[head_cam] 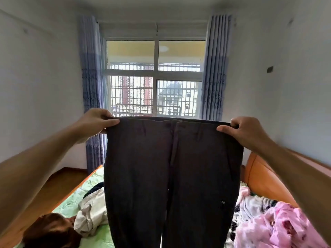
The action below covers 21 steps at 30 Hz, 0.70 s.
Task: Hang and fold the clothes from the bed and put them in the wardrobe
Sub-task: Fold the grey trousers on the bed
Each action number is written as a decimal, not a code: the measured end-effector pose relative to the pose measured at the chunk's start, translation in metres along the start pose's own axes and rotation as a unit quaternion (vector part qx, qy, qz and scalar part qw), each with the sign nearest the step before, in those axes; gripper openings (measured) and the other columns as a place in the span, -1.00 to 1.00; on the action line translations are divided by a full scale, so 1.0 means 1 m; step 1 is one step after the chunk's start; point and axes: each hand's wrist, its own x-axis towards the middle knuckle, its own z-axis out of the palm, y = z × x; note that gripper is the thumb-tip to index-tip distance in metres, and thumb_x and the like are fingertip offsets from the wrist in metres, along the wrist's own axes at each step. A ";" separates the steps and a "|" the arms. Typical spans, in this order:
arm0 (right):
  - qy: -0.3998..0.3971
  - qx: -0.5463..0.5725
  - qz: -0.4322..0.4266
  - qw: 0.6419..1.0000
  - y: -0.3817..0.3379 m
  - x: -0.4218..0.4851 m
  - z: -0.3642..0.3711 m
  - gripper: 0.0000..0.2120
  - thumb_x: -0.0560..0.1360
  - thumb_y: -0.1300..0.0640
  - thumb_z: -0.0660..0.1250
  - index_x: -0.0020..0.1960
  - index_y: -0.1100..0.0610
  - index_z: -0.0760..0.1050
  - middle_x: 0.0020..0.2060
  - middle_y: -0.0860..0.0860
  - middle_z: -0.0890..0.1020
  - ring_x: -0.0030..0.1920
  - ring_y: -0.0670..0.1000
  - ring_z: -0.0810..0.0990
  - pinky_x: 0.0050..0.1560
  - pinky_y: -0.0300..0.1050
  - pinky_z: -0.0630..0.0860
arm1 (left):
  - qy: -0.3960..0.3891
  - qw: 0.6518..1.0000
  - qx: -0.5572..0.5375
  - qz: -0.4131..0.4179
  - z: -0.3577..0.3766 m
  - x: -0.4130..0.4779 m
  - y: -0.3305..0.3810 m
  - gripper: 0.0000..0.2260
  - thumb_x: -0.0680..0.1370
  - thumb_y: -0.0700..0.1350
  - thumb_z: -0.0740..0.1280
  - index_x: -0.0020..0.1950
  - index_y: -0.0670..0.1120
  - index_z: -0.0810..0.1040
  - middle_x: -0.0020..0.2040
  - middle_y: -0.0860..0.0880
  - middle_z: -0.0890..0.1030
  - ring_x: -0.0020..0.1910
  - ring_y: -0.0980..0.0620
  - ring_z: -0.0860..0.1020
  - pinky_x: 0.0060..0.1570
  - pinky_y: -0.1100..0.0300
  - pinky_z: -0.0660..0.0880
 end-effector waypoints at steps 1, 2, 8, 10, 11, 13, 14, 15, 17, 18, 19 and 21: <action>0.009 0.026 0.025 0.999 -0.001 0.001 -0.001 -0.42 0.37 -0.39 0.39 -0.44 0.10 0.37 -0.53 -0.07 0.42 -0.46 -0.05 0.39 -0.38 -0.13 0.27 | -0.003 1.000 -0.018 -0.013 -0.001 0.001 0.001 -0.89 0.54 -0.13 0.46 -0.09 -0.17 0.62 -0.30 0.03 0.67 -0.29 0.13 0.63 -0.27 0.22 0.58; 0.010 0.047 0.046 0.998 -0.002 0.000 0.000 -0.43 0.36 -0.35 0.44 -0.45 0.09 0.34 -0.57 -0.10 0.38 -0.49 -0.07 0.36 -0.39 -0.14 0.27 | -0.007 0.999 -0.028 -0.024 0.000 0.002 0.000 -0.88 0.55 -0.14 0.46 -0.09 -0.18 0.60 -0.30 0.03 0.67 -0.30 0.13 0.65 -0.28 0.23 0.59; -0.125 0.293 0.226 0.921 -0.008 -0.012 0.012 -0.56 0.39 -0.20 0.52 -0.35 0.13 0.47 -0.48 0.04 0.49 -0.41 -0.02 0.46 -0.33 -0.11 0.38 | -0.042 0.988 -0.087 -0.118 0.020 -0.011 -0.006 -0.87 0.55 -0.16 0.44 -0.11 -0.21 0.58 -0.38 0.00 0.64 -0.40 0.15 0.63 -0.40 0.30 0.54; -0.153 0.375 0.277 0.871 -0.017 -0.017 0.015 -0.65 0.41 -0.07 0.55 -0.20 0.20 0.55 -0.36 0.20 0.58 -0.34 0.09 0.54 -0.31 -0.07 0.51 | -0.037 0.981 -0.126 -0.142 0.032 -0.018 -0.004 -0.88 0.54 -0.18 0.46 -0.14 -0.19 0.58 -0.38 -0.03 0.61 -0.42 0.15 0.61 -0.42 0.29 0.53; -0.161 0.401 0.289 0.854 -0.023 -0.018 0.018 -0.71 0.41 0.00 0.56 -0.21 0.15 0.52 -0.37 0.17 0.57 -0.39 0.05 0.54 -0.37 -0.11 0.51 | -0.038 0.976 -0.151 -0.152 0.040 -0.022 -0.002 -0.88 0.53 -0.19 0.46 -0.14 -0.19 0.58 -0.36 -0.05 0.61 -0.41 0.14 0.61 -0.42 0.29 0.53; -0.175 0.455 0.298 0.820 -0.040 -0.020 0.026 -0.78 0.46 0.17 0.52 -0.18 0.08 0.45 -0.37 0.07 0.54 -0.46 -0.02 0.52 -0.45 -0.16 0.51 | -0.053 0.963 -0.206 -0.164 0.060 -0.033 0.007 -0.89 0.53 -0.21 0.46 -0.10 -0.20 0.57 -0.32 -0.08 0.64 -0.36 0.10 0.64 -0.39 0.28 0.55; -0.184 0.482 0.298 0.803 -0.051 -0.021 0.030 -0.83 0.51 0.24 0.46 -0.12 0.09 0.47 -0.36 0.06 0.55 -0.46 -0.02 0.54 -0.45 -0.13 0.54 | -0.062 0.958 -0.227 -0.164 0.071 -0.039 0.012 -0.90 0.54 -0.22 0.45 -0.09 -0.22 0.57 -0.30 -0.09 0.65 -0.33 0.08 0.66 -0.38 0.27 0.56; -0.197 0.506 0.294 0.787 -0.063 -0.023 0.034 -0.86 0.55 0.30 0.38 -0.09 0.10 0.50 -0.36 0.08 0.56 -0.45 0.01 0.57 -0.43 -0.09 0.57 | -0.070 0.954 -0.241 -0.161 0.083 -0.045 0.019 -0.90 0.54 -0.22 0.45 -0.07 -0.23 0.57 -0.28 -0.11 0.67 -0.29 0.06 0.68 -0.35 0.26 0.59; -0.226 0.532 0.274 0.769 -0.089 -0.029 0.041 -0.82 0.58 0.36 0.27 -0.09 0.14 0.56 -0.37 0.12 0.59 -0.41 0.07 0.64 -0.36 0.03 0.63 | -0.077 0.953 -0.253 -0.148 0.108 -0.057 0.034 -0.91 0.54 -0.24 0.45 -0.05 -0.25 0.59 -0.19 -0.16 0.70 -0.20 0.00 0.71 -0.27 0.21 0.63; -0.236 0.533 0.265 0.768 -0.101 -0.031 0.044 -0.78 0.58 0.38 0.24 -0.10 0.17 0.61 -0.36 0.15 0.61 -0.38 0.10 0.67 -0.32 0.07 0.65 | -0.079 0.953 -0.256 -0.139 0.120 -0.062 0.041 -0.92 0.54 -0.25 0.44 -0.04 -0.26 0.60 -0.15 -0.19 0.70 -0.16 -0.02 0.71 -0.24 0.19 0.64; -0.244 0.534 0.260 0.767 -0.112 -0.034 0.046 -0.76 0.58 0.39 0.23 -0.11 0.21 0.64 -0.33 0.17 0.62 -0.33 0.14 0.69 -0.28 0.09 0.66 | -0.081 0.953 -0.261 -0.130 0.131 -0.068 0.047 -0.93 0.54 -0.27 0.43 -0.03 -0.27 0.60 -0.12 -0.21 0.69 -0.13 -0.06 0.71 -0.21 0.15 0.65; -0.255 0.539 0.259 0.760 -0.127 -0.040 0.047 -0.77 0.56 0.38 0.22 -0.07 0.28 0.66 -0.27 0.20 0.66 -0.25 0.20 0.71 -0.22 0.10 0.67 | -0.082 0.954 -0.267 -0.108 0.148 -0.077 0.056 -0.98 0.55 -0.33 0.40 -0.04 -0.27 0.60 -0.11 -0.23 0.66 -0.12 -0.11 0.68 -0.12 0.06 0.68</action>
